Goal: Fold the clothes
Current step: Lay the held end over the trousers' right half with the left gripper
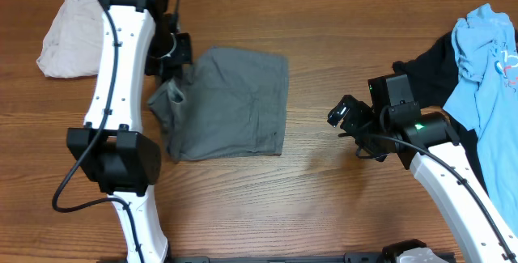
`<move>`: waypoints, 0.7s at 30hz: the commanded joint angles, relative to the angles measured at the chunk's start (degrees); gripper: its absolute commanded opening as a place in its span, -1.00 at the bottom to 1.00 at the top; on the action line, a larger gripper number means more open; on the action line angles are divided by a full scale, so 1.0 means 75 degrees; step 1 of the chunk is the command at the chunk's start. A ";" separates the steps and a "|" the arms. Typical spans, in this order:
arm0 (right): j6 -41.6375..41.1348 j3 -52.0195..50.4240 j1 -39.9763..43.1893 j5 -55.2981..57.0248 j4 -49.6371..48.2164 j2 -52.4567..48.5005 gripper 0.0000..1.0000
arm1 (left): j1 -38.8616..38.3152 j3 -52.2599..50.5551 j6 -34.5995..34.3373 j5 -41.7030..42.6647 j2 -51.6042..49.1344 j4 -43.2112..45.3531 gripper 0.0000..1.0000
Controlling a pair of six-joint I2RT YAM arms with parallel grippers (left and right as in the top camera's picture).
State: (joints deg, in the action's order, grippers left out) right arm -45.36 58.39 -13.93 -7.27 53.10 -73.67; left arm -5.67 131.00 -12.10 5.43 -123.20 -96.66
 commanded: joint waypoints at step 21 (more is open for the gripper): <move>0.0026 0.0122 -0.0041 -0.0020 -0.0047 -0.0009 1.00 | -0.1746 0.0207 -0.2113 -0.1198 0.0283 0.0207 -0.92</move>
State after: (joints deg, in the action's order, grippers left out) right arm -45.39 58.39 -13.93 -7.25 53.08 -73.67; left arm -17.69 131.00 -24.60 -2.50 -123.17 -95.20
